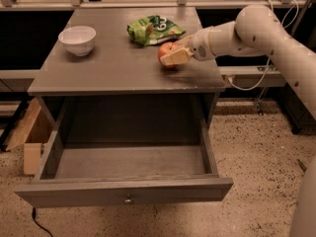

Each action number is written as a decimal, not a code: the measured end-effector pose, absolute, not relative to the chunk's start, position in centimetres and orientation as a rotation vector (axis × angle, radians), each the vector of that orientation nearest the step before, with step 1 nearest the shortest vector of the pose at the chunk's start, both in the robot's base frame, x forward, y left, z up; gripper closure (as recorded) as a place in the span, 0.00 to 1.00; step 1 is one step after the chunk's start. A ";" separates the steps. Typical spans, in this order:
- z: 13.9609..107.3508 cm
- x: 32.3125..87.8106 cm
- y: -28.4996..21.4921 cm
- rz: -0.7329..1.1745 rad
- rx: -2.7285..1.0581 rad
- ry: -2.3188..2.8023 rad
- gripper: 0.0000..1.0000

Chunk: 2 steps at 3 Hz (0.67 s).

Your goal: Pick apple from top drawer and place on counter

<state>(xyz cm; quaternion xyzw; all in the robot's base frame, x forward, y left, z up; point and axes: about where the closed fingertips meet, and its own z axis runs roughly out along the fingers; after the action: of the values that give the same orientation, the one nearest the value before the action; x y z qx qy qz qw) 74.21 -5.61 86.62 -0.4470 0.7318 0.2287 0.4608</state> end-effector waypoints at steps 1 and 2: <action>86.1 75.8 -5.4 0.564 -1.088 1.839 0.60; 85.6 76.9 -5.4 0.567 -1.077 1.866 0.29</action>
Offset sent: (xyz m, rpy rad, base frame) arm 0.0365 -0.0049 -0.0093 -0.0197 0.0632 -0.0510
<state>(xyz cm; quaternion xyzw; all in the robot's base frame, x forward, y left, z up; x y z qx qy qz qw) 76.93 -5.39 85.61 -0.4340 0.7516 0.2283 0.4412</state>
